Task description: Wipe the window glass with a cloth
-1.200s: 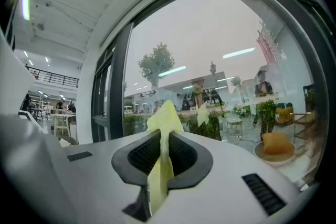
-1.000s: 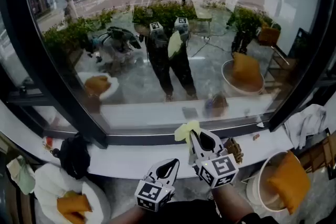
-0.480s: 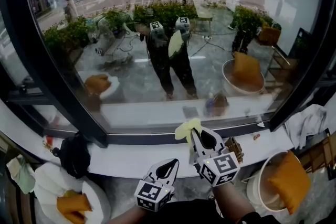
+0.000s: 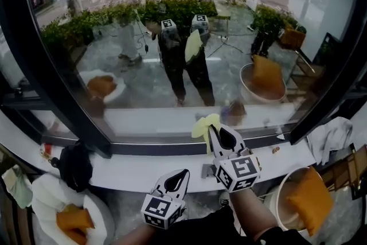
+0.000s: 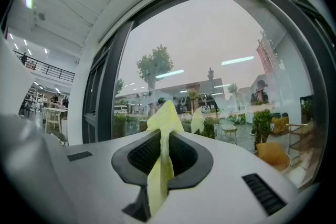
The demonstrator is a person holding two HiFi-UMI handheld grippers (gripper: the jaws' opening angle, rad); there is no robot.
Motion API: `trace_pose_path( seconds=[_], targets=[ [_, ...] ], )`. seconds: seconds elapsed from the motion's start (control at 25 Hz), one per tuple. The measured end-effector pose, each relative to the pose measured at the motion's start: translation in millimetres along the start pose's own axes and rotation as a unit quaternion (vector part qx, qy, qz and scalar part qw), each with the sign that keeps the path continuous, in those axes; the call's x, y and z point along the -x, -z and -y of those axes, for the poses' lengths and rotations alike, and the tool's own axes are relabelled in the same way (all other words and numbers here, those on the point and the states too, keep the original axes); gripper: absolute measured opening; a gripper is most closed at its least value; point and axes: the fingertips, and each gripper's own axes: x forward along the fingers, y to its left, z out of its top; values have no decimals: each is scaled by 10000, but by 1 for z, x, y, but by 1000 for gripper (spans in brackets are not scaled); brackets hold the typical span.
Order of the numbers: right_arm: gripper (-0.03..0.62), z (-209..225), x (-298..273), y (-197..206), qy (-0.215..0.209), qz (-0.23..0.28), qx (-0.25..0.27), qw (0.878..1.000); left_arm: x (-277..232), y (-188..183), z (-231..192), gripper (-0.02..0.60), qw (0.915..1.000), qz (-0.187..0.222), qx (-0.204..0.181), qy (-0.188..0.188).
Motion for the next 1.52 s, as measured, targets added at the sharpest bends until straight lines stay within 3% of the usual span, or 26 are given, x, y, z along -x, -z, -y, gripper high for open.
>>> trace_pose_path(
  seconds=[0.36, 0.68, 1.04, 1.52],
  targets=[
    [52, 54, -58, -40, -72, 342, 183, 9992, -34, -19, -15, 8, 9990, 84, -123, -415],
    [52, 102, -110, -53, -190, 319, 240, 9990, -95, -48, -17, 8, 9975, 206, -185, -644],
    [52, 126, -154, -55, -242, 263, 280, 9990, -134, -69, -35, 8, 9960, 267, -195, -830],
    [52, 139, -176, -54, -249, 226, 363, 9988, -153, -71, -45, 8, 9950, 215, -133, -964]
  ],
)
